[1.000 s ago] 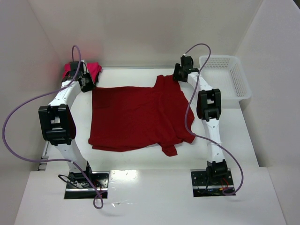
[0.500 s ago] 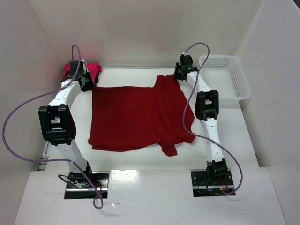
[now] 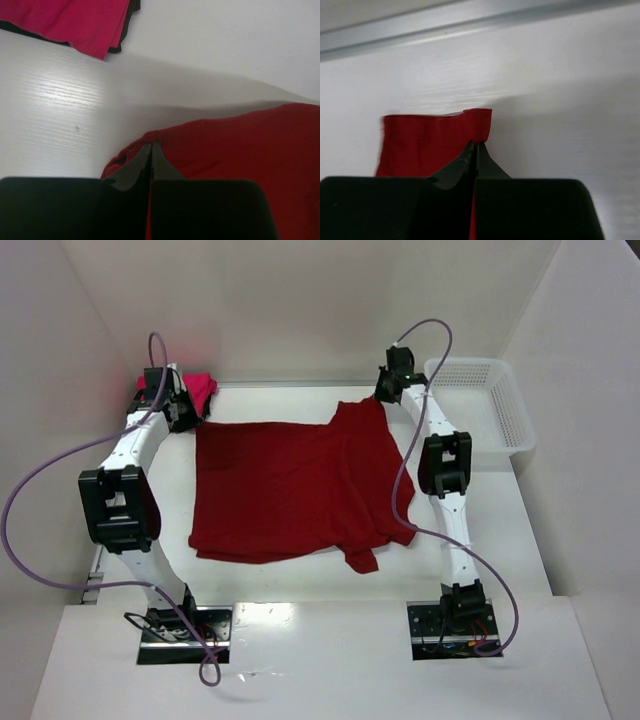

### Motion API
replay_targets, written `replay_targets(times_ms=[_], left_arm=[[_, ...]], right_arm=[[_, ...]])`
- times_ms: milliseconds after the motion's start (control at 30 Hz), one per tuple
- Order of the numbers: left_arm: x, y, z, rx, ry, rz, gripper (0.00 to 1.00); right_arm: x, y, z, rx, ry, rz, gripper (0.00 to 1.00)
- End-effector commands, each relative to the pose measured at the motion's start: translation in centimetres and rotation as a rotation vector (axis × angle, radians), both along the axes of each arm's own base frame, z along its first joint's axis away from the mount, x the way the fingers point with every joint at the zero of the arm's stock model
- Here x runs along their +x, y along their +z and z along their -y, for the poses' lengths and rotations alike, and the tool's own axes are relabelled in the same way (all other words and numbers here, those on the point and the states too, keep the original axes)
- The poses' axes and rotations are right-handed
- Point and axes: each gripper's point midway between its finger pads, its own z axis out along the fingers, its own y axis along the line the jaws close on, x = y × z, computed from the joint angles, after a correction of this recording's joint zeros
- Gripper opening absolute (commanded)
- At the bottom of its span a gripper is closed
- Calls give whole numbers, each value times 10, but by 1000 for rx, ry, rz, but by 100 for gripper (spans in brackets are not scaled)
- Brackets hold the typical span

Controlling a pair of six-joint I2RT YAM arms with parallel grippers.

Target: Fold and stack the t-shirts

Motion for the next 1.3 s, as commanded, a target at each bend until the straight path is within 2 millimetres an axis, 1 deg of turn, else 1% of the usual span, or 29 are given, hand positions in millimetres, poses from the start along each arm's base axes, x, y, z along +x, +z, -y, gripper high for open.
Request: replay_targets(times_ms=[0, 33, 67, 100, 133, 167, 200, 233, 267, 300, 333, 367, 400, 467, 567, 600, 633, 667, 700, 733, 867, 900, 933, 967, 1000, 1100, 1167, 1200, 1267], left_arm=[[9, 113, -3, 2, -37, 267, 0], [4, 135, -3, 10, -38, 313, 0], [0, 146, 0, 9, -46, 337, 0], [-4, 163, 0, 15, -47, 372, 0], [-14, 185, 4, 18, -57, 421, 0], [-20, 197, 5, 22, -58, 446, 0], [-26, 208, 7, 22, -66, 471, 0], [-39, 231, 9, 32, -68, 524, 0], [-47, 238, 10, 35, -68, 541, 0], [-56, 251, 12, 41, -69, 572, 0], [-73, 270, 19, 38, -94, 620, 0], [-91, 291, 23, 44, -104, 675, 0], [-91, 291, 23, 44, -104, 675, 0], [-121, 320, 35, 27, -139, 755, 0], [-146, 334, 45, 9, -164, 804, 0], [-162, 343, 48, 16, -166, 839, 0], [-170, 344, 49, 18, -167, 843, 0], [-193, 357, 50, 33, -155, 886, 0], [-200, 355, 48, 45, -142, 880, 0], [-218, 371, 45, 65, -115, 924, 0], [-259, 395, 43, 87, -63, 1011, 0], [-274, 409, 34, 112, 5, 1052, 0], [-274, 406, 34, 110, 6, 1039, 0], [-284, 416, 27, 126, 53, 1070, 0], [-284, 413, 24, 128, 66, 1058, 0], [-287, 416, 21, 134, 86, 1062, 0], [-283, 417, 21, 134, 86, 1062, 0], [-284, 421, 19, 128, 104, 1076, 0], [-268, 413, 14, 128, 116, 1048, 0]], right_arm=[[-8, 245, 9, 3, -18, 416, 0], [-17, 265, 9, 12, -10, 440, 0], [-36, 312, 12, 15, -8, 513, 0], [-47, 333, 12, 24, 0, 545, 0], [-56, 346, 14, 18, 4, 566, 0], [-69, 376, 17, 27, 1, 627, 0], [-96, 409, 21, 25, 4, 677, 0], [-109, 428, 24, 17, 8, 718, 0], [-137, 456, 33, 18, -16, 774, 0], [-151, 468, 37, 10, -25, 801, 0], [-160, 466, 41, 6, -38, 802, 0], [-190, 483, 47, 3, -38, 840, 0], [-190, 487, 47, 6, -39, 859, 0], [-245, 513, 56, 18, -44, 923, 0], [-280, 521, 53, 44, -30, 952, 0], [-300, 527, 56, 51, -23, 980, 0], [-310, 527, 54, 57, -13, 981, 0], [-329, 533, 54, 66, -5, 1002, 0], [-350, 541, 56, 74, 2, 1033, 0], [-359, 541, 58, 75, 2, 1038, 0], [-401, 562, 72, 62, -19, 1102, 0], [-414, 571, 77, 56, -33, 1134, 0], [-417, 575, 78, 59, -34, 1145, 0], [-424, 577, 81, 59, -44, 1152, 0], [-427, 581, 81, 60, -45, 1161, 0], [-426, 580, 85, 48, -63, 1160, 0], [-420, 575, 85, 44, -73, 1149, 0], [-410, 569, 87, 37, -92, 1131, 0], [-395, 564, 91, 6, -126, 1110, 0]])
